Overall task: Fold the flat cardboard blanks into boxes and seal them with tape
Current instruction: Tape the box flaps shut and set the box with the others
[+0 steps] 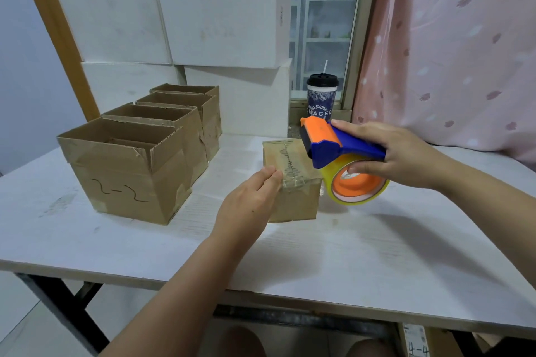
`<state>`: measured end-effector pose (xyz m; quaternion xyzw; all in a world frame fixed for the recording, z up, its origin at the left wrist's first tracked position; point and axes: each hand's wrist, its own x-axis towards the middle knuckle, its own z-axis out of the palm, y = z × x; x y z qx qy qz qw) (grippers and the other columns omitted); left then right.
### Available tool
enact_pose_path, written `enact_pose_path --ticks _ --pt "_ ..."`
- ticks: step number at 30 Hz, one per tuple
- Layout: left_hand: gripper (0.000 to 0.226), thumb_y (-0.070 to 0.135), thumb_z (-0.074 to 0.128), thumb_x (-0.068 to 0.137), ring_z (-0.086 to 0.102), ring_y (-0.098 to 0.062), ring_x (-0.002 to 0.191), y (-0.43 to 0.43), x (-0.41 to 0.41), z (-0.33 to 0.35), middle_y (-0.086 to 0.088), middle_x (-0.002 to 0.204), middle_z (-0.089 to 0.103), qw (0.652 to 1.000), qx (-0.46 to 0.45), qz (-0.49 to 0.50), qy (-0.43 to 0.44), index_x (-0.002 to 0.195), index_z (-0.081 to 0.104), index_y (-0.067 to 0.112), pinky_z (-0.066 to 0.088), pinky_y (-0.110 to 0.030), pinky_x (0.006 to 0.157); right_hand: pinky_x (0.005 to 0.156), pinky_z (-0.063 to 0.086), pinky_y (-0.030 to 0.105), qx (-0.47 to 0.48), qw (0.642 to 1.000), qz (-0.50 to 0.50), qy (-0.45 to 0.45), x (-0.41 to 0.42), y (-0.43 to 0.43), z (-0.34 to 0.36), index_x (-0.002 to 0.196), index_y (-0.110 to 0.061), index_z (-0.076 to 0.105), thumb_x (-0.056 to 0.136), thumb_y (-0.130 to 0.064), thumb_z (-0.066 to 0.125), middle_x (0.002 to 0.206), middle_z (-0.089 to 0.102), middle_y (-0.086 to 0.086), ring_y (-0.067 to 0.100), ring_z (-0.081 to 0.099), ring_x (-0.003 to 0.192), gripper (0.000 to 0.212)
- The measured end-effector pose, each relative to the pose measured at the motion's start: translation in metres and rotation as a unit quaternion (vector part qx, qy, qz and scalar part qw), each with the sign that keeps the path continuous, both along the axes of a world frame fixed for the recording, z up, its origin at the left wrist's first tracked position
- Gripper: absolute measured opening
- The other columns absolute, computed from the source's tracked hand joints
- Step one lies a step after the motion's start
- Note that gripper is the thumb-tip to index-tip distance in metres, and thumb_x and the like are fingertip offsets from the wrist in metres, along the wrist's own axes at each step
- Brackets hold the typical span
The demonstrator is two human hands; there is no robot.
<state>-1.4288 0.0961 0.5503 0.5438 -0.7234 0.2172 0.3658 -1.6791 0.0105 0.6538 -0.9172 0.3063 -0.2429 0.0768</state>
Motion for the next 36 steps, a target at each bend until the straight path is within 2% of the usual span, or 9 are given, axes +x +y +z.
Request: enact_pose_path --ticks 4,7,12,16,19,24,29,32,36 --pt "0.041 -0.006 0.076 0.072 0.068 -0.033 0.094 -0.001 -0.002 0.0 -0.017 0.11 0.067 1.0 -0.008 -0.001 -0.002 0.111 0.066 -0.001 0.059 -0.043 0.062 0.092 0.037 0.028 0.026 1.0 0.004 -0.009 -0.001 -0.009 -0.007 0.132 -0.063 0.025 0.072 -0.053 0.062 0.114 0.057 0.003 0.018 0.048 0.098 0.072" --pt "0.032 0.008 0.062 0.082 0.068 -0.032 0.096 0.0 -0.002 0.0 -0.016 0.111 0.067 1.0 -0.007 0.013 -0.001 0.113 0.066 0.001 0.059 -0.041 0.066 0.089 0.034 0.015 0.043 0.999 0.01 -0.014 -0.002 -0.013 -0.015 0.13 -0.067 0.025 0.07 -0.052 0.063 0.114 0.057 0.002 0.011 0.046 0.095 0.072" --pt "0.03 0.01 0.061 0.083 0.068 -0.03 0.097 0.003 -0.006 0.002 -0.016 0.11 0.067 1.0 0.006 0.025 0.019 0.112 0.067 0.002 0.059 -0.041 0.066 0.099 0.037 0.032 0.092 0.993 0.006 -0.07 -0.003 -0.016 -0.03 0.123 -0.076 0.027 0.068 -0.05 0.066 0.126 0.057 0.007 0.025 0.049 0.112 0.072" --pt "0.033 0.005 0.072 0.08 0.067 -0.032 0.098 0.008 -0.01 0.006 -0.019 0.109 0.066 1.0 0.011 0.018 0.015 0.112 0.065 -0.002 0.059 -0.043 0.063 0.087 0.034 0.002 0.139 0.985 0.016 -0.099 -0.001 -0.024 -0.042 0.121 -0.078 0.032 0.077 -0.03 0.075 0.122 0.051 -0.04 -0.009 0.047 0.112 0.078" --pt "0.058 0.014 0.079 0.074 0.065 -0.028 0.092 0.013 -0.016 0.012 -0.016 0.111 0.062 0.998 0.059 0.004 0.036 0.128 0.057 0.008 0.058 -0.035 0.06 0.085 0.032 -0.002 0.166 0.98 0.017 -0.11 0.001 -0.027 -0.047 0.125 -0.073 0.035 0.081 -0.017 0.075 0.121 0.047 -0.046 -0.018 0.045 0.112 0.082" --pt "0.057 0.025 0.073 0.078 0.058 -0.029 0.101 0.014 -0.043 0.015 -0.019 0.123 0.047 0.986 0.122 0.108 0.04 0.132 0.054 0.025 0.053 -0.034 0.071 0.082 0.034 -0.001 0.188 0.974 0.007 -0.123 0.003 -0.024 -0.045 0.128 -0.069 0.036 0.081 -0.019 0.075 0.123 0.049 -0.043 -0.015 0.047 0.112 0.079" --pt "0.03 0.026 0.082 0.066 0.065 -0.036 0.098 0.003 -0.06 0.025 -0.019 0.112 0.065 0.99 0.074 0.123 -0.013 0.085 0.071 0.005 0.055 -0.039 0.074 0.081 0.037 0.002 0.201 0.972 -0.001 -0.125 0.006 -0.019 -0.044 0.129 -0.068 0.036 0.078 -0.022 0.078 0.12 0.05 -0.043 -0.012 0.05 0.107 0.081" --pt "0.036 0.031 0.082 0.065 0.066 -0.026 0.078 0.0 -0.068 0.025 -0.009 0.096 0.068 0.984 0.099 0.142 -0.043 0.09 0.068 0.011 0.053 -0.031 0.067 0.079 0.038 0.001 0.204 0.97 -0.007 -0.128 0.008 -0.016 -0.043 0.127 -0.071 0.034 0.077 -0.025 0.079 0.119 0.048 -0.044 -0.013 0.051 0.106 0.082" --pt "0.037 0.026 0.08 0.064 0.064 -0.025 0.072 -0.002 -0.067 0.022 -0.007 0.088 0.068 0.984 0.071 0.154 -0.061 0.098 0.07 0.015 0.052 -0.031 0.063 0.078 0.037 0.0 0.205 0.968 -0.009 -0.142 0.01 -0.008 -0.043 0.127 -0.072 0.032 0.07 -0.041 0.077 0.118 0.049 -0.045 -0.016 0.051 0.103 0.079"
